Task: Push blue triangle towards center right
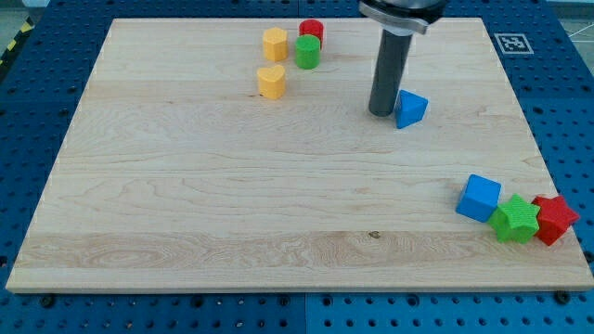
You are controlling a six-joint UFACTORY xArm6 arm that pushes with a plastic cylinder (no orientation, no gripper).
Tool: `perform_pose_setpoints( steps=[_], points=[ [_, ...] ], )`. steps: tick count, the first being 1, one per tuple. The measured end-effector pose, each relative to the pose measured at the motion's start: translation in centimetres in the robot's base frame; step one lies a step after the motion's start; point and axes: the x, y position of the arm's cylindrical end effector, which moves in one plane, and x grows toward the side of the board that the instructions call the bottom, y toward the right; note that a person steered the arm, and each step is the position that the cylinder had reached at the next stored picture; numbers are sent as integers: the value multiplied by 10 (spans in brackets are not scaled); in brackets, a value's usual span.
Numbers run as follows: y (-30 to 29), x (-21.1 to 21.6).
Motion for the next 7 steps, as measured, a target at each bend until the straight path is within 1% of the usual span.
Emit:
perform_pose_setpoints(
  steps=[2, 3, 4, 5, 7],
  points=[
    [16, 3],
    [20, 27],
    [20, 41],
    [21, 6],
    [38, 2]
  ],
)
